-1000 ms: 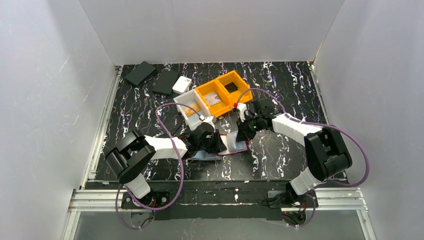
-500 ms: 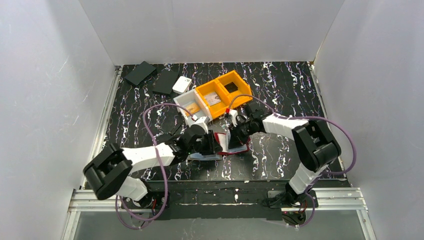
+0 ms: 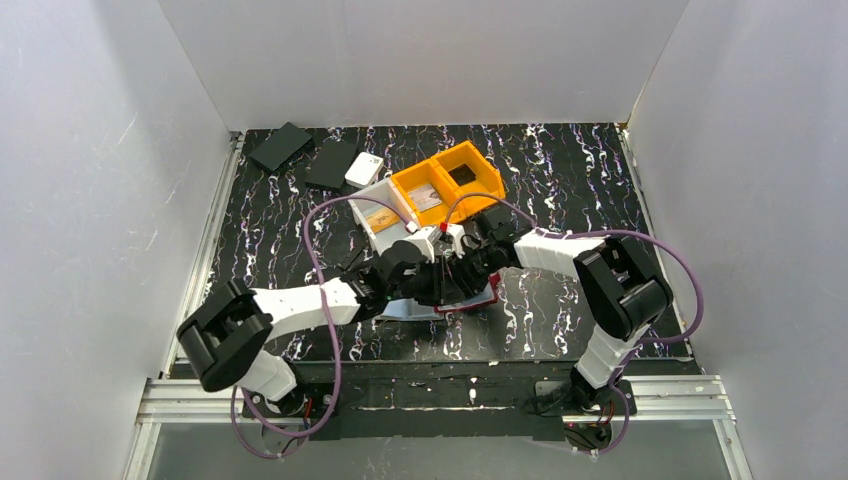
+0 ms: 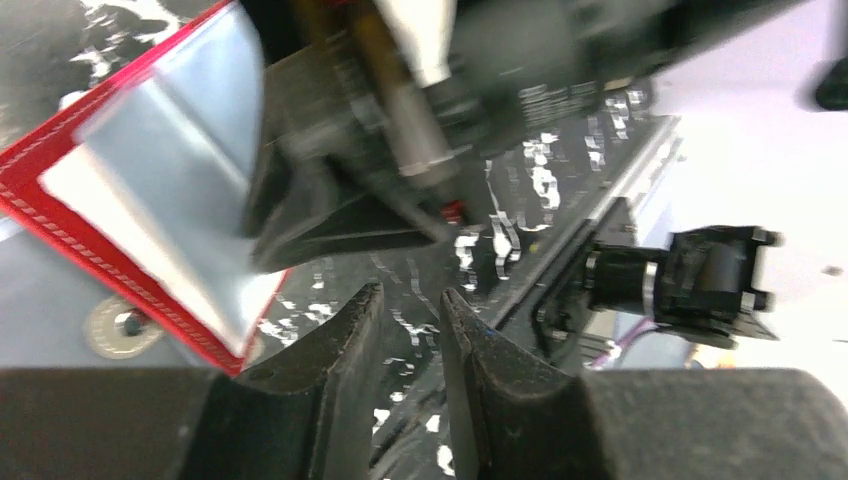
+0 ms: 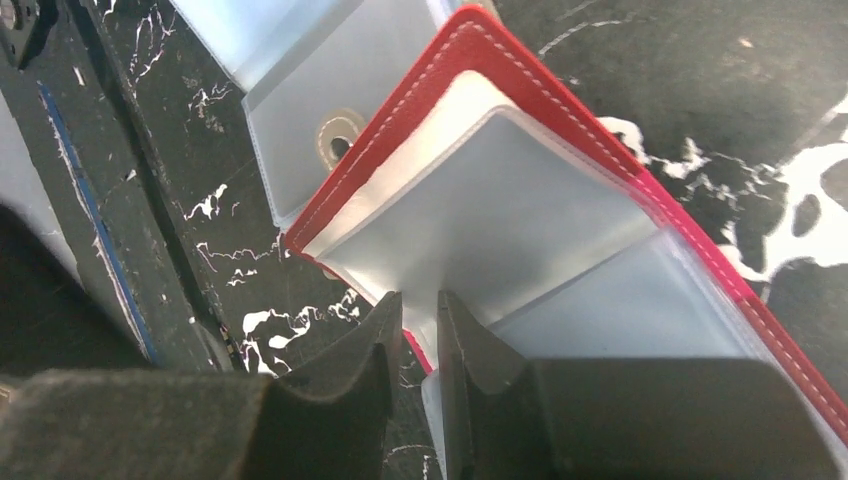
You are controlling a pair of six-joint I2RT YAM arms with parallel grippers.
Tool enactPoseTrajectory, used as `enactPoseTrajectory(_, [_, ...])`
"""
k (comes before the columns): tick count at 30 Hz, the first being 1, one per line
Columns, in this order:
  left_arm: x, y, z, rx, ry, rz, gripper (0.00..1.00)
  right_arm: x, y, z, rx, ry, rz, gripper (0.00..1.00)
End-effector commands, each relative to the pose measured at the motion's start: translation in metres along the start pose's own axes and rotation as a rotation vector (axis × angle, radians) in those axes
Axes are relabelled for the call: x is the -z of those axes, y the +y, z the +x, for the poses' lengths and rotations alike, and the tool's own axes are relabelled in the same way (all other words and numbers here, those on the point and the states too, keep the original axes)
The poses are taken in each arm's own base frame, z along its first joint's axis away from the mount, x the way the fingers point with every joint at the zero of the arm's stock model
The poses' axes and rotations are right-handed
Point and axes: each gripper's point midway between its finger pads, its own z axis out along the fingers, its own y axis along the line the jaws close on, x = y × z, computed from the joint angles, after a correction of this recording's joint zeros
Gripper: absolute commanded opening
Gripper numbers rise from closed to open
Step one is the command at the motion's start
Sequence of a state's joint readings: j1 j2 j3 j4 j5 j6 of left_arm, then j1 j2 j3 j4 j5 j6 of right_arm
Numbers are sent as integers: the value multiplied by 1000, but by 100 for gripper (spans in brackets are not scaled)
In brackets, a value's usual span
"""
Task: Take the credit cards out of the card holder
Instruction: Open the card holder at the center of the board.
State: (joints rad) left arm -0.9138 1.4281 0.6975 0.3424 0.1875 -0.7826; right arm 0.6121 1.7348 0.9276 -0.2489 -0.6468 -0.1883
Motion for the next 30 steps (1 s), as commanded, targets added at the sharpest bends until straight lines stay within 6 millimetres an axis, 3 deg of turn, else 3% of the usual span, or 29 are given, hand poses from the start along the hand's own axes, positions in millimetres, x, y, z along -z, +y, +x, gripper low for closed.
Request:
enactPoseTrajectory(1, [-15,38,7,5,-10,-142,24,16,-12,-12,3,-51,21,29])
enactPoseTrajectory(5, [-28,72,10,43,-13,-238,18,15,-15,-9,-1,-39,23,28])
enactPoseTrajectory(9, [-39,79,8,53,-2,-253,17,21,-19,-8,1,-28,37,22])
enactPoseTrajectory(16, [-35,106,28,125,19,-340,9,94,-24,-41,61,-239,102,16])
enactPoseTrajectory(19, [-34,107,37,136,49,-330,9,106,-30,-35,50,-282,178,18])
enactPoseTrajectory(22, [-33,104,37,137,53,-318,9,104,-35,-30,3,-265,159,26])
enactPoseTrajectory(27, [-32,97,33,124,48,-296,9,91,-43,-21,-56,-217,128,28])
enactPoseTrajectory(30, [-32,95,33,124,52,-289,9,88,-48,-17,-79,-202,137,34])
